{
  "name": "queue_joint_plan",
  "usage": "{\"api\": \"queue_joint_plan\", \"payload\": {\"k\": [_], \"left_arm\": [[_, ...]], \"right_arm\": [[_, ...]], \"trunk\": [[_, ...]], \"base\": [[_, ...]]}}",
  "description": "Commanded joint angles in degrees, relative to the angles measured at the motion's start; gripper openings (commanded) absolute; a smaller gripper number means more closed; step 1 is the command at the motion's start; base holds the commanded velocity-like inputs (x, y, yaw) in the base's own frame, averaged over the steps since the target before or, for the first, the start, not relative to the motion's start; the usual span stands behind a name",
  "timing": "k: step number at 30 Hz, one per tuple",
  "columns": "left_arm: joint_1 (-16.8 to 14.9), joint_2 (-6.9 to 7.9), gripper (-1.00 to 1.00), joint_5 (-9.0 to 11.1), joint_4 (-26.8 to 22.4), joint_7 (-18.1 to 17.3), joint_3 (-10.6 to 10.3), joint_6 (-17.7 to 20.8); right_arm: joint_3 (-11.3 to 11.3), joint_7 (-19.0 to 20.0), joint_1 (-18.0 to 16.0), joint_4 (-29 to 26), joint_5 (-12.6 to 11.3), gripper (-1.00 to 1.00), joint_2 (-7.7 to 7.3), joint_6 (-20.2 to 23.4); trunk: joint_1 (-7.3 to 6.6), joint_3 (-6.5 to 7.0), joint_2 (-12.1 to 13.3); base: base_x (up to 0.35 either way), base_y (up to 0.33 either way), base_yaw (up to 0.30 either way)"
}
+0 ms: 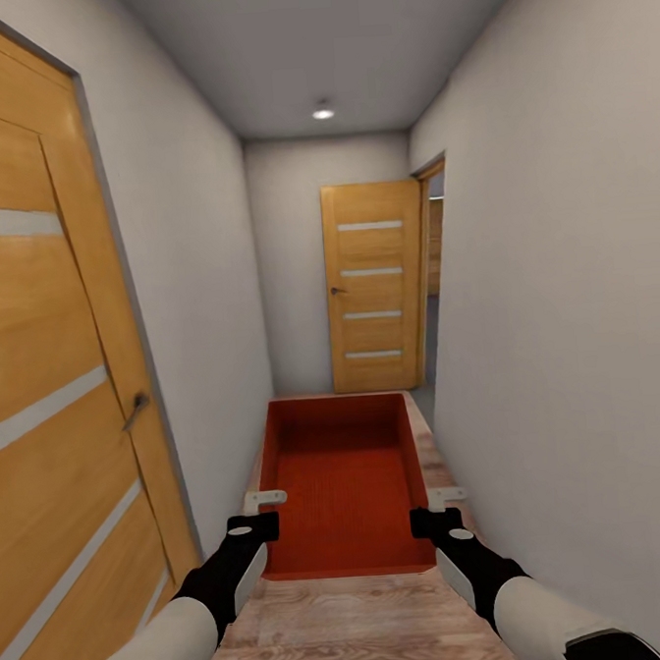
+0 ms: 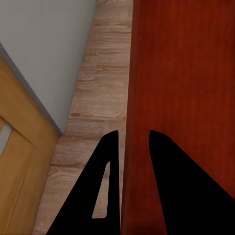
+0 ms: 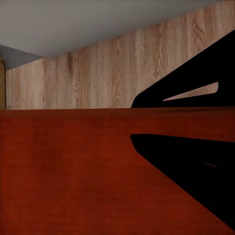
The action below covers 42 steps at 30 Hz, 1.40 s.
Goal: Move the two storage containers from the living room to the garage. In the garage, place one container on the floor and stack the other container on top of it (either order is fine).
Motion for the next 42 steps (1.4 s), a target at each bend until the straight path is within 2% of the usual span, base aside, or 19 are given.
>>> {"api": "queue_joint_plan", "payload": {"k": [1, 42], "left_arm": [[0.0, 1.41, -1.0, 0.8, 0.0, 0.7, 1.7, 0.4], [0.0, 1.51, -1.0, 0.8, 0.2, 0.7, 1.7, 0.4]], "right_arm": [[-1.4, -0.1, -0.1, -0.2, -0.1, -1.0, -0.18, -1.4], [-1.4, -0.1, -0.1, -0.2, -0.2, -1.0, -0.2, -1.5]], "trunk": [[0.05, -0.02, 0.0], [0.05, -0.02, 0.0]], "base": [[0.324, 0.0, 0.0], [0.324, 0.0, 0.0]]}}
